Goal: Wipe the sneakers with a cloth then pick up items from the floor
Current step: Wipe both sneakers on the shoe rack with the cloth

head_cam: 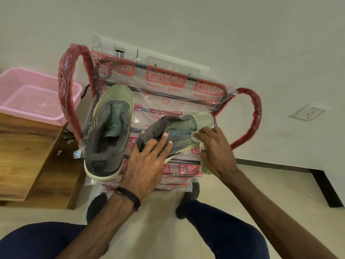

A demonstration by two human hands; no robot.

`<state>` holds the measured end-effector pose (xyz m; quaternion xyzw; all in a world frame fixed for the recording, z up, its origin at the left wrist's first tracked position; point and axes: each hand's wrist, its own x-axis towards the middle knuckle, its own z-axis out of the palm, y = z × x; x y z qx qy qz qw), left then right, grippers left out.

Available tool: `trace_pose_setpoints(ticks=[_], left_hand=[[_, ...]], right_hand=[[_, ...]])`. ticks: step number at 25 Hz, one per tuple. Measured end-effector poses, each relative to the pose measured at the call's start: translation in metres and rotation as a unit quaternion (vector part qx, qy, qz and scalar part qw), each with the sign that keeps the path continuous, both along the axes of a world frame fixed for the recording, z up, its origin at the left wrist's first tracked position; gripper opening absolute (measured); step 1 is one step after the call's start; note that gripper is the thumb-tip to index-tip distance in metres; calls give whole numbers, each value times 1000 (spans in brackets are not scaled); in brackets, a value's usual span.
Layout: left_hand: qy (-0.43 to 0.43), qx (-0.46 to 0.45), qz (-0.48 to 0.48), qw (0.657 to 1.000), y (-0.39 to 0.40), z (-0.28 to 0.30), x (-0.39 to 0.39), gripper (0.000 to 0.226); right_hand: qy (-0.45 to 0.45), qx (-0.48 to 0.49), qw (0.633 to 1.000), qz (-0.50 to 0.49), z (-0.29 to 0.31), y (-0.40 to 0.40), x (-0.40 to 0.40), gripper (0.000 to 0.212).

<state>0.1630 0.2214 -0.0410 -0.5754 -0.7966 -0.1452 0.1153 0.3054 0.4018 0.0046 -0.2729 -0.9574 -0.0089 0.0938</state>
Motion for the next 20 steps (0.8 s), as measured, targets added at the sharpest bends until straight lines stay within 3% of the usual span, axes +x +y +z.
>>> trace_pose_setpoints(ticks=[5,11,16,20], left_hand=[[-5,-11,-4,1000,-3,1,0,80],[-6,-3,4,1000,1,0,1,83],[-9,-5,1,1000,-2,1,1,86],[-4,-9,0,1000,2,1,1,82]], right_hand=[[6,22,993,114,-3,-40,-1,54],[58,-35,990,-127,-7,-26,-15,48],[11,-28,999,35,5,-71,-17,62],[-26,12,1000,-10,3,-11,-4,51]])
